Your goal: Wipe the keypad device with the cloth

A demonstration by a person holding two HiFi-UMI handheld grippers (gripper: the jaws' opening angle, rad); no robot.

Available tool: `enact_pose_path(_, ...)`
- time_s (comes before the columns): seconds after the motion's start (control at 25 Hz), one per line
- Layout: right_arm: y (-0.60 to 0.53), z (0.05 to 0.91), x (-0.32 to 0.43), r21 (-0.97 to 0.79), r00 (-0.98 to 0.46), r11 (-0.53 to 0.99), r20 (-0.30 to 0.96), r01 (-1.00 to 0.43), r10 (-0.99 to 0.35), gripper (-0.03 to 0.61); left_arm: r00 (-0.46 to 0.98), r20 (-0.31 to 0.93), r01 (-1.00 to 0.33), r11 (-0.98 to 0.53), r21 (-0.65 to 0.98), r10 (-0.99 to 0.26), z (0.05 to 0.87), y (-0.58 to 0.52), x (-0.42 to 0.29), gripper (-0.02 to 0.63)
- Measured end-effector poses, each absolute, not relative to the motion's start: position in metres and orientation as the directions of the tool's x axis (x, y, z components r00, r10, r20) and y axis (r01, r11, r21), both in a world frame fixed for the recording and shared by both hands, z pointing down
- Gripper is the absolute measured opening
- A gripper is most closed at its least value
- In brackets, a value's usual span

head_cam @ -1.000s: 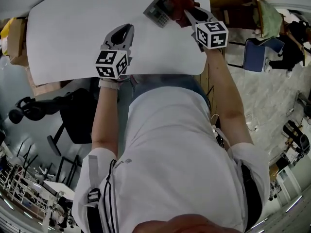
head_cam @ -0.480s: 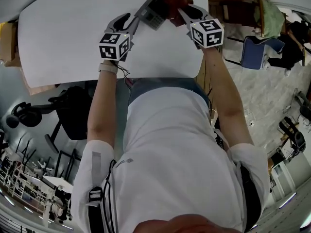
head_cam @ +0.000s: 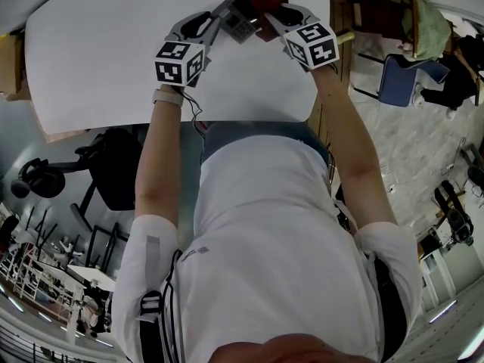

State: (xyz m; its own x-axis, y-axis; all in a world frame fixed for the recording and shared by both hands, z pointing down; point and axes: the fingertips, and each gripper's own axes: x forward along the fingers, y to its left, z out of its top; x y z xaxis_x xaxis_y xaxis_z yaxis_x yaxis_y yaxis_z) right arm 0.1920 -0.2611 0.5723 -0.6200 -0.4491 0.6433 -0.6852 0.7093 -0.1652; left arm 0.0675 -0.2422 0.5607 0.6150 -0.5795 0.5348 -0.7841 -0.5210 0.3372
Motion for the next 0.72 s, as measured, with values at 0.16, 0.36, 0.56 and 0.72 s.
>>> enact_pose_path(0.16, -0.257, 0.582, 0.184, -0.183, -0.630, 0.720, 0.655, -0.669, -0.418, 0.089, 0.636, 0.531, -0.764, -0.552, 0.333, -0.560, 0.560, -0.241, 0.071, 0.094)
enact_pose_path(0.36, -0.253, 0.587, 0.179, -0.206, -0.644, 0.729, 0.657, -0.653, -0.391, 0.089, 0.652, 0.523, -0.753, -0.548, 0.363, -0.549, 0.559, -0.236, 0.076, 0.092)
enact_pose_path(0.56, -0.239, 0.590, 0.164, -0.225, -0.664, 0.750, 0.660, -0.622, -0.352, 0.089, 0.657, 0.515, -0.751, -0.532, 0.390, -0.550, 0.559, -0.224, 0.072, 0.091)
enact_pose_path(0.72, -0.227, 0.593, 0.149, -0.242, -0.681, 0.766, 0.658, -0.596, -0.322, 0.089, 0.645, 0.517, -0.763, -0.510, 0.397, -0.563, 0.560, -0.214, 0.060, 0.089)
